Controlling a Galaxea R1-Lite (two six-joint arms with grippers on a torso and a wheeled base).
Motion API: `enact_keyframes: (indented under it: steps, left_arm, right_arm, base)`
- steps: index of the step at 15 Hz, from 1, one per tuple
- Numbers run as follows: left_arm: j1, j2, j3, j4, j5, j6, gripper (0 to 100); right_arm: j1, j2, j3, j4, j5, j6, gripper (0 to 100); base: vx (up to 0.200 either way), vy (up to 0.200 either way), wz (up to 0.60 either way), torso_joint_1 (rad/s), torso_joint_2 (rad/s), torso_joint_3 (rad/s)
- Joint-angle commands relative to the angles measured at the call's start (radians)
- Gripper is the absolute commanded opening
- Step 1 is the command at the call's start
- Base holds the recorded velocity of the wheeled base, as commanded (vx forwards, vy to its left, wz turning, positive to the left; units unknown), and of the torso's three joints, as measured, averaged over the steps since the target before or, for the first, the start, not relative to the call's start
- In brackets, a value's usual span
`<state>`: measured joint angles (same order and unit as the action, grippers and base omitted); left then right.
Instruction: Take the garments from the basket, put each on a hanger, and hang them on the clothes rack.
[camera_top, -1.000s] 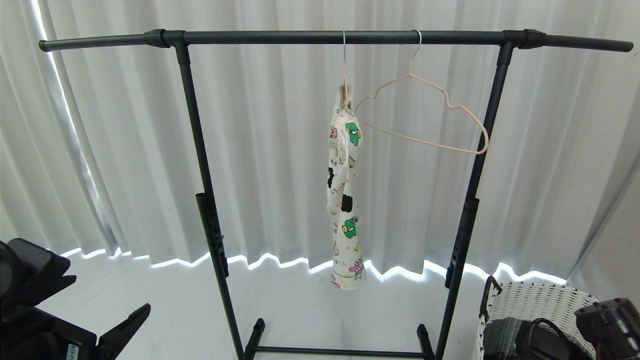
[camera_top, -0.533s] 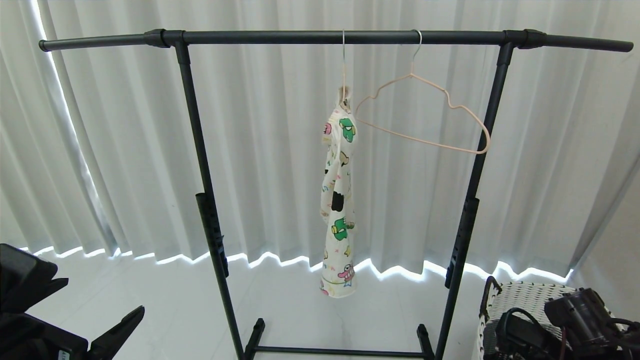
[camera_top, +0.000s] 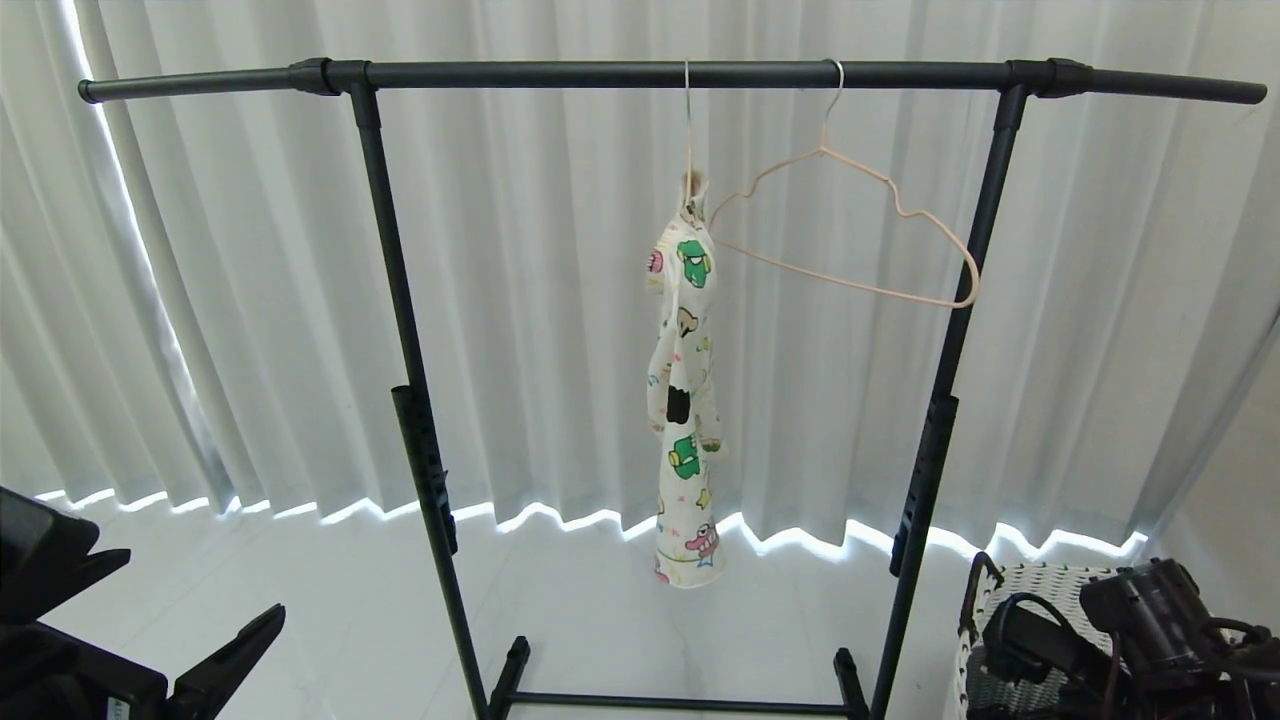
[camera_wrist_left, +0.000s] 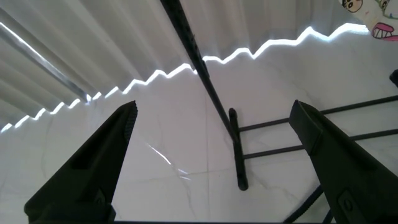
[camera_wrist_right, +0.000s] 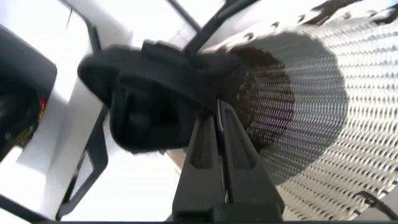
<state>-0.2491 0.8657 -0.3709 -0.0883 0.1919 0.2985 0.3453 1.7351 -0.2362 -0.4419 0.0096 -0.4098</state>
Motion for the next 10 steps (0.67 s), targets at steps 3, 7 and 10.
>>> enact_keyframes:
  steps: [3,7,10]
  left_arm:
    - [-0.062,0.010,0.001,-0.051,-0.016,-0.030,100]
    - [-0.171,0.027,-0.033,-0.054,-0.144,-0.085,100]
    - [-0.233,0.082,-0.091,-0.054,-0.262,-0.087,100]
  right_arm:
    - [0.130,-0.131,-0.091,0.003,0.003,0.258,0]
    - [0.216,-0.209,-0.374,0.201,0.004,0.286,0]
    - [0.276,-0.227,-0.572,0.310,0.013,0.304,0]
  base:
    - [0.000,0.000,0.00,0.000,0.00,0.000]
    - [0.000,0.000,0.00,0.000,0.00,0.000]
    - [0.000,0.000,0.00,0.000,0.00,0.000]
